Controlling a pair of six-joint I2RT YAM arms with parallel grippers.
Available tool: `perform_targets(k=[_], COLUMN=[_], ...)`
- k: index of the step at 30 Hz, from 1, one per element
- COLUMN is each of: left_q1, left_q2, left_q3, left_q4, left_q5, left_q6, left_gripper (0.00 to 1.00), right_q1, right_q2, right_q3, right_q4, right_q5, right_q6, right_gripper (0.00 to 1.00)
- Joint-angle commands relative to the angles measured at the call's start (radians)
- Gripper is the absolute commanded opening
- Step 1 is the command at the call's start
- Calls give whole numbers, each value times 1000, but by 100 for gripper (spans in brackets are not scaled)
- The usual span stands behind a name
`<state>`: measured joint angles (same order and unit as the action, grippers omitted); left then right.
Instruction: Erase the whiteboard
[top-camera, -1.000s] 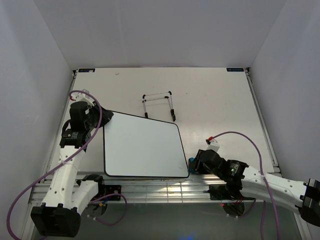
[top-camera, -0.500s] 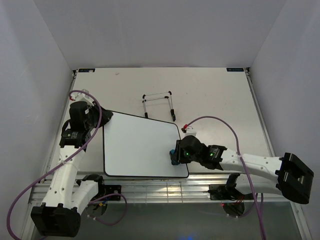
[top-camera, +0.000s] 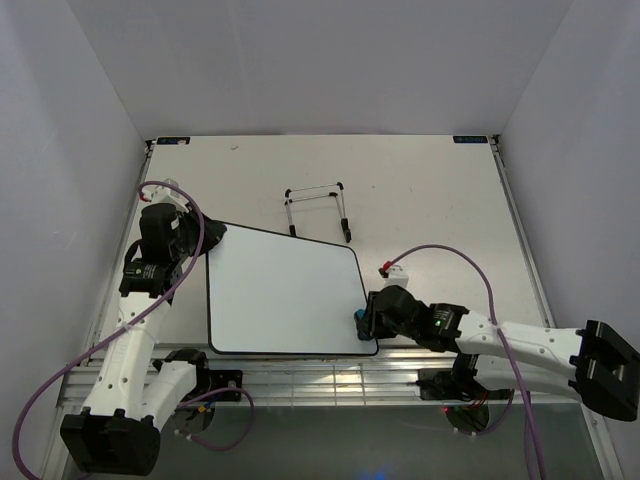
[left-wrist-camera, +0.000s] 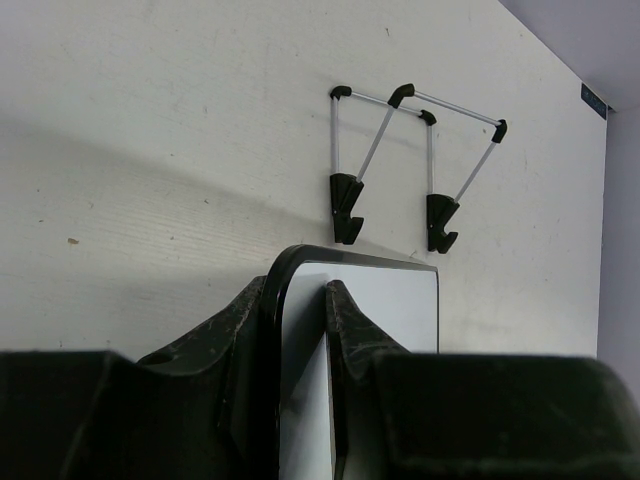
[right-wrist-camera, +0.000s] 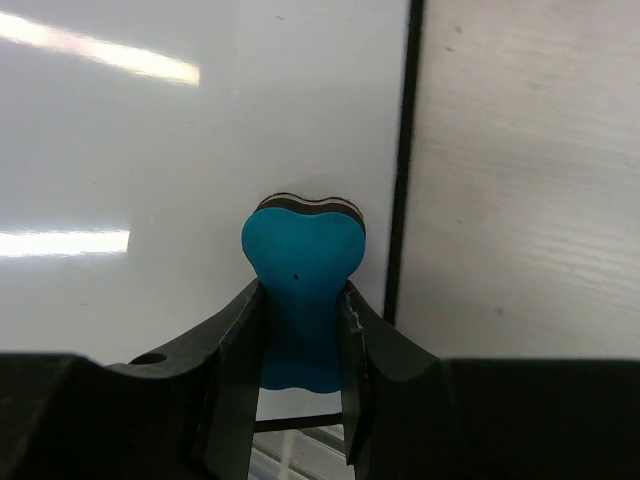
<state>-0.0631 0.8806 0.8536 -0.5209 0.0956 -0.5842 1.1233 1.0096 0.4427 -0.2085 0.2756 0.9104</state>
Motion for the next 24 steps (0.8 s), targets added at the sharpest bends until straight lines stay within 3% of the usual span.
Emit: perform_targets(k=[1, 7, 14, 17, 21, 24], left_q1=[-4, -3, -3, -3, -4, -4], left_q2=[6, 11, 6, 6, 1, 1], left_q3=[21, 25, 33, 33, 32, 30], left_q4=[-42, -41, -50, -51, -50, -51], left_q5=[-112, -103, -102, -99, -97, -97], left_q6=[93, 93, 95, 95, 98, 99], left_gripper=[0, 0, 0, 0, 0, 0], right_q1=[7, 7, 6, 7, 9, 4], right_q2=[-60, -97, 92, 165, 230, 216], right_q3=[-93, -130, 85, 172, 247, 280], right_q4=[-155, -148, -23, 110, 292, 336], right_q5=[56, 68, 25, -80, -344, -380], right_q6=[62, 64, -73, -128, -168, -174], right_gripper=[8, 8, 8, 8, 8, 8])
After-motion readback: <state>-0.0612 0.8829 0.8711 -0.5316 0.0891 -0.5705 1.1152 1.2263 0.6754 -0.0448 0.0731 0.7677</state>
